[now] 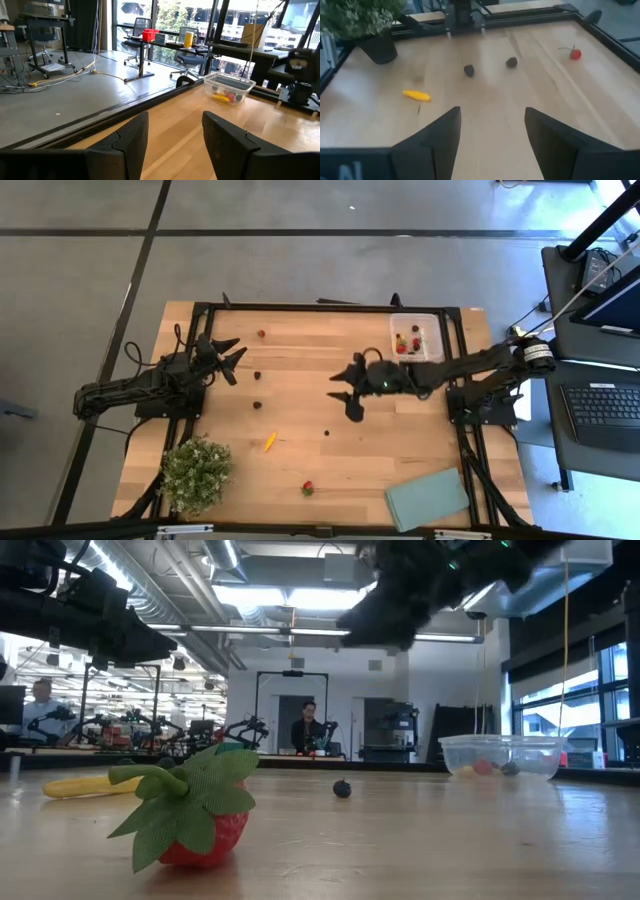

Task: Pick and placing Produce into tupperware
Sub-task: Put the blueberry into the transparent bin

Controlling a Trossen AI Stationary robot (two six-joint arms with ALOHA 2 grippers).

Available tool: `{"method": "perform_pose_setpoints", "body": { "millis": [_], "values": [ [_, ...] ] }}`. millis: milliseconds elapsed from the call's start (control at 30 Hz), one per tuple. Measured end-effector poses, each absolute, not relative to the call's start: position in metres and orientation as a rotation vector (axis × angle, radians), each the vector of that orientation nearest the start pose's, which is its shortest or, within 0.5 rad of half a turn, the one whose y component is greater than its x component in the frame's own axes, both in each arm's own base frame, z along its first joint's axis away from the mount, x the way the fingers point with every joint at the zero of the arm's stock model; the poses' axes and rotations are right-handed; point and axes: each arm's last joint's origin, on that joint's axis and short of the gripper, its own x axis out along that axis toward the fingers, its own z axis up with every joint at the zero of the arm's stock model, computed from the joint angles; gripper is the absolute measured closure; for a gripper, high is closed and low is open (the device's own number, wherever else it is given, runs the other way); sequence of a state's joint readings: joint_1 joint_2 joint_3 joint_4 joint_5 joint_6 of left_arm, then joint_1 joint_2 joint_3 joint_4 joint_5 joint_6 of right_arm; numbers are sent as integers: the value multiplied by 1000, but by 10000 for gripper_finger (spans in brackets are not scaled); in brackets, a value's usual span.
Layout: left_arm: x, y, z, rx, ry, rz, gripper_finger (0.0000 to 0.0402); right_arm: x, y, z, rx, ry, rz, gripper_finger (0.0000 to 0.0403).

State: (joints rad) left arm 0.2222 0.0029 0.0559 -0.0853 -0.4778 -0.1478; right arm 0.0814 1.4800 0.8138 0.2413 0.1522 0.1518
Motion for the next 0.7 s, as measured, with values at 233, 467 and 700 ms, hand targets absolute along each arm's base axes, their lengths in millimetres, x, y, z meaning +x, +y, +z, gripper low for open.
{"method": "perform_pose_setpoints", "body": {
  "millis": [233,467,700],
  "values": [
    [86,33,174,-137,-19,701,223,307,53,175,89,398,-72,181],
    [86,33,174,-137,-19,701,223,328,74,136,107,440,-35,181],
    [86,33,174,-137,-19,701,223,331,91,106,165,485,-44,181]
  ]
}}
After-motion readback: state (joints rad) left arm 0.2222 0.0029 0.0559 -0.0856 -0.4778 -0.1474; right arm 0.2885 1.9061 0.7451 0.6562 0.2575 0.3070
